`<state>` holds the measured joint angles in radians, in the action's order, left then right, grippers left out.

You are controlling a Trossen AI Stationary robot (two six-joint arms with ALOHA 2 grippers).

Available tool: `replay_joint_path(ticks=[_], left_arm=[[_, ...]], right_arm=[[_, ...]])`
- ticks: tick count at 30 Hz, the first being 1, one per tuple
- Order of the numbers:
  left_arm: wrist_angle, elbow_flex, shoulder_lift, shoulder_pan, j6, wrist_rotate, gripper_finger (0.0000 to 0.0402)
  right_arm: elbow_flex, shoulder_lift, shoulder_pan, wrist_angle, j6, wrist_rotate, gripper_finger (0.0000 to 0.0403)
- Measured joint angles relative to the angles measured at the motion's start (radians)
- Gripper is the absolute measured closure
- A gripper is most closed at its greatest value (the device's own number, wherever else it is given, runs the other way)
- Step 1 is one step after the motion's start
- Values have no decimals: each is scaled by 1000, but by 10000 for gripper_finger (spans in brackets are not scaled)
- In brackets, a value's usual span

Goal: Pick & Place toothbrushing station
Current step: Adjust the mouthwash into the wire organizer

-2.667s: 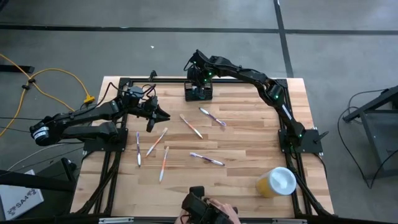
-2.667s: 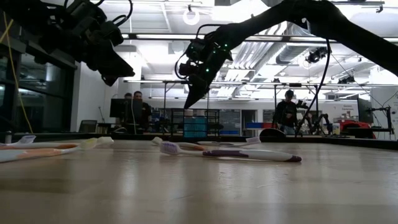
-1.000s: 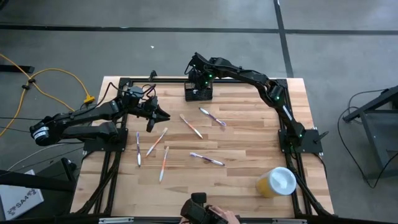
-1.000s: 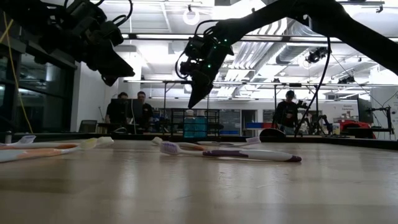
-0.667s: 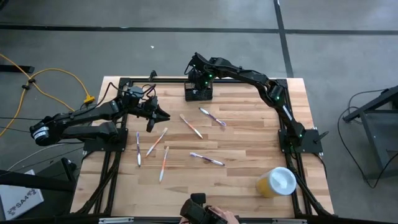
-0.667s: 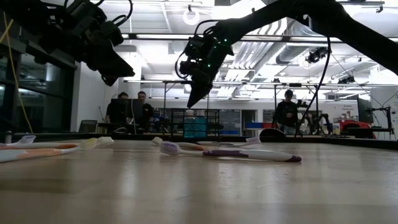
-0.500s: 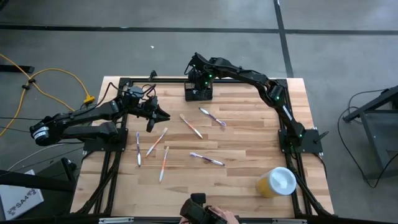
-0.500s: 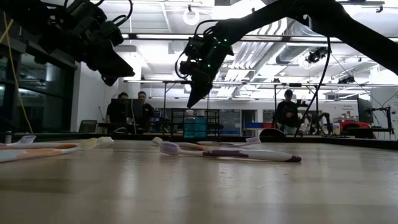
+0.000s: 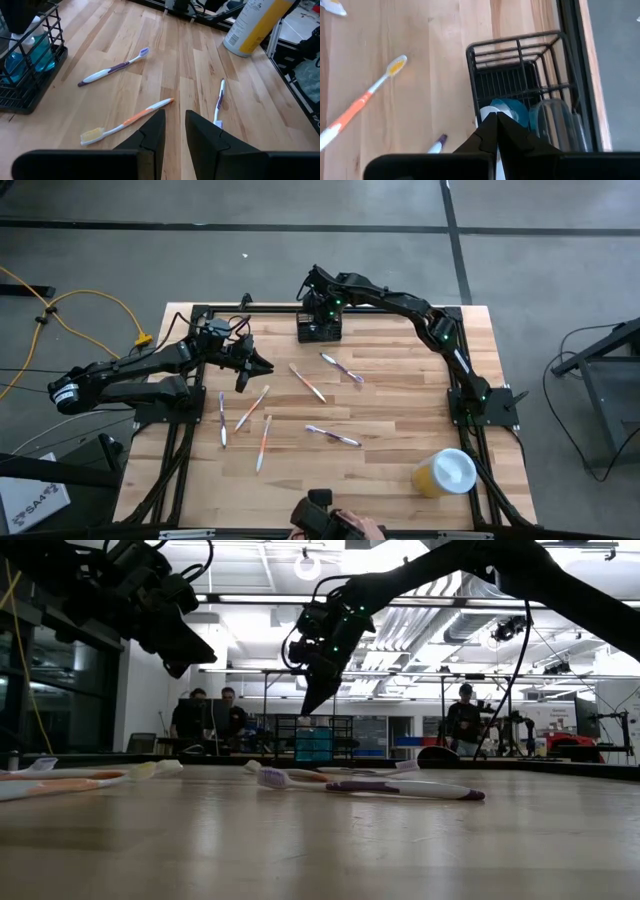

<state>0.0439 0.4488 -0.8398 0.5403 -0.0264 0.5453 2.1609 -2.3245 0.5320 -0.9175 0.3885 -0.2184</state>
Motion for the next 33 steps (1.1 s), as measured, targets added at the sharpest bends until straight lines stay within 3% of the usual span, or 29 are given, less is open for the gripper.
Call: replay_joint_path(ticks=[10,24,33], left_arm=[[0,0,0,0,0,0,330],[0,0,0,0,0,0,330],[0,0,0,0,0,0,330]], right_arm=[[2,-23,4,29,4,-4,401],[2,-25,11,62,8,102,401],[2,-26,19,53,1,111,401]])
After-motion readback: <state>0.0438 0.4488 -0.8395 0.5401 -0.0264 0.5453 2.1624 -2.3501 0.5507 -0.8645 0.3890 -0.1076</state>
